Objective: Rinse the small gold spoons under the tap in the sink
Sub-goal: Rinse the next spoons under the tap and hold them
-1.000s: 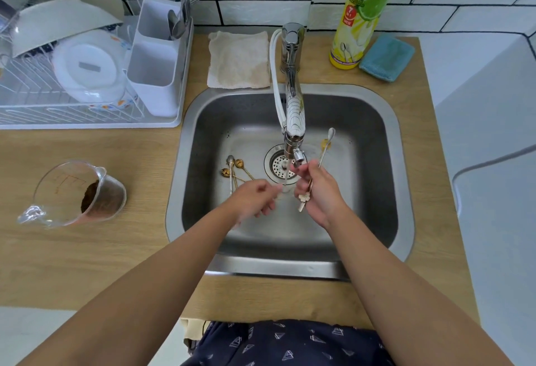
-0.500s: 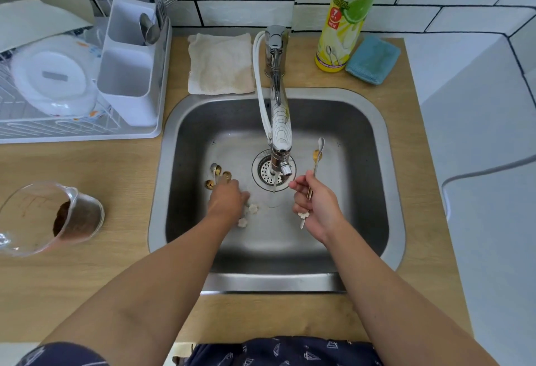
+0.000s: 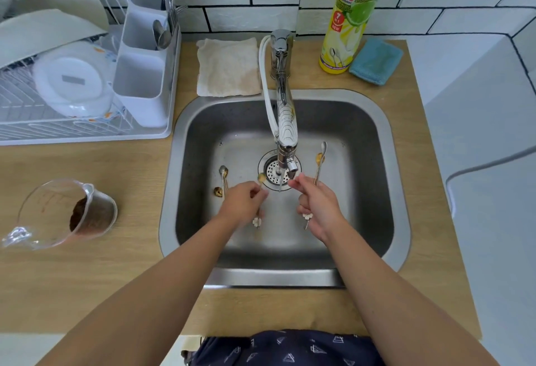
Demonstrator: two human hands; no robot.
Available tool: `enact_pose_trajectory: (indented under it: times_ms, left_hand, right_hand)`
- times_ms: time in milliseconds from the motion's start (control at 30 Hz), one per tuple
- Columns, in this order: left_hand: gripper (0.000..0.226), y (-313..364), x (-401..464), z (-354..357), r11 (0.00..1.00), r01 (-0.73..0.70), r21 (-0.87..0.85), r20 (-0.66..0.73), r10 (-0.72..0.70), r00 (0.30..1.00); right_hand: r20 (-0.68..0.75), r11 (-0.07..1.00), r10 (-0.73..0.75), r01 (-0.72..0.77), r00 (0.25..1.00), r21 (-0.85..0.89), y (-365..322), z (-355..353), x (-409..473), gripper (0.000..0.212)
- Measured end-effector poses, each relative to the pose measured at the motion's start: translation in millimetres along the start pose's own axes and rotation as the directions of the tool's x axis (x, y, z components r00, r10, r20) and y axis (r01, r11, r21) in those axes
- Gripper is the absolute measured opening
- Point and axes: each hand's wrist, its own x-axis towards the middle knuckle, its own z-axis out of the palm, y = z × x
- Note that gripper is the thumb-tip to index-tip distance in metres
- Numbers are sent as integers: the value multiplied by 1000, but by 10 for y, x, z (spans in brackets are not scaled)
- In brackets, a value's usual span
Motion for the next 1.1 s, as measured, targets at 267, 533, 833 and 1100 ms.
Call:
enact_pose_trajectory:
  times_ms: [267,533,833,1100]
  left_hand:
    - [20,455,-264,-38,926,-59,-374,187,138,973]
    - [26,373,-376,-113,931,46,-361,207,32,978]
    - [30,296,-473,-150,981,-69,-184,167,100,981]
    - [30,411,-536,-196,858,122,-498,275,23,961]
  right_hand:
    - [83,985,-72,84,994,-150,-39,234,-91,9]
    - [130,954,-48,84,990,-287,-127,318,-5,20]
    - [222,916,-88,166,971,-365,-99,231,-22,8]
    - [272,981,-32,82,962,-174,-151,179,-17,21]
